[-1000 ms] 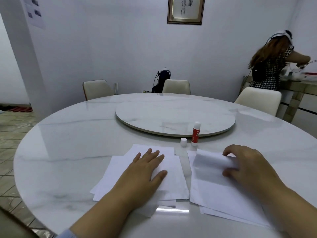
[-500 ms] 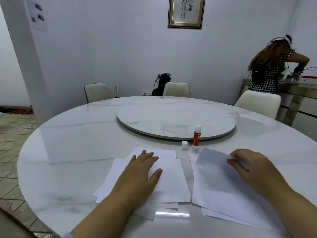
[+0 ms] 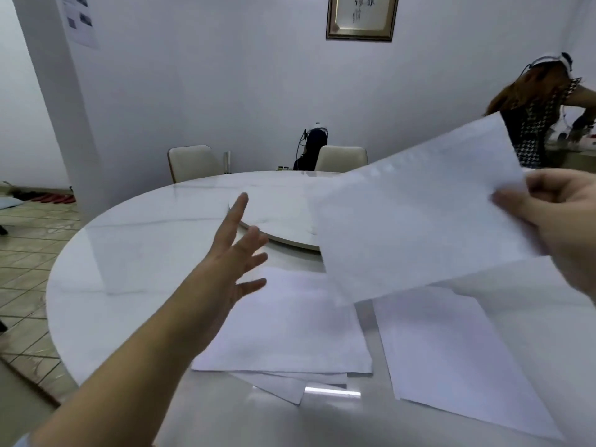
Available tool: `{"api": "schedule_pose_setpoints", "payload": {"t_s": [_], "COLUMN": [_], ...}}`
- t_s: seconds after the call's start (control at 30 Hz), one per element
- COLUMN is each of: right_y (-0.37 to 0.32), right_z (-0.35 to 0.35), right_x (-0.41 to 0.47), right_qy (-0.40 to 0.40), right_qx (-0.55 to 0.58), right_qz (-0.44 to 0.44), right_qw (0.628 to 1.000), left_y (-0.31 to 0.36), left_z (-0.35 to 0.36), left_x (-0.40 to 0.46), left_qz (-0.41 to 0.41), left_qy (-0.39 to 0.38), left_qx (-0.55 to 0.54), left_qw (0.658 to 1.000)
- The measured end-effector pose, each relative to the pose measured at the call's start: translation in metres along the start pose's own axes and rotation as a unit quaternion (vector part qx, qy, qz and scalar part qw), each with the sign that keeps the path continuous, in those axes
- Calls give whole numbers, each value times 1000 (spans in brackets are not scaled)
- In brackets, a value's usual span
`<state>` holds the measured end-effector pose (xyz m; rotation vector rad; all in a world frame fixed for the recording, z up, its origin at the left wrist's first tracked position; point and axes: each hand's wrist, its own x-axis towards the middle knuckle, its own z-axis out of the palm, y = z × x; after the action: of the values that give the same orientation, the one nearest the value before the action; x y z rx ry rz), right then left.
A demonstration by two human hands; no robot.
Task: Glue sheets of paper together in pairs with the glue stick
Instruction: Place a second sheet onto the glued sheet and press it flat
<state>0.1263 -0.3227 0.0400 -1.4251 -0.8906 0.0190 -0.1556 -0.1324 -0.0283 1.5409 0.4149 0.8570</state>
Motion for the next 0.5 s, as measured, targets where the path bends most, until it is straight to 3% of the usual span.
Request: {"api": "schedule_pose_setpoints", "payload": {"t_s": [0.1, 0.23, 0.33, 0.5], "right_y": [11, 35, 58, 75], "right_z": [53, 101, 107, 107], "right_x": [-25, -56, -69, -76], "right_qy": [16, -59, -119, -222], "right_qx": [96, 141, 77, -33], "right_qz": [61, 168, 183, 165], "right_qw": [993, 974, 973, 960], "left_y": [12, 10, -5, -34], "left_z": [10, -12, -24, -36], "left_x": [-5, -2, -8, -19], "left_qz": [-34, -39, -72, -114], "left_qy": [-46, 106, 143, 142], "left_qx": [-37, 26, 200, 247], "left_qw": [998, 993, 967, 952]}}
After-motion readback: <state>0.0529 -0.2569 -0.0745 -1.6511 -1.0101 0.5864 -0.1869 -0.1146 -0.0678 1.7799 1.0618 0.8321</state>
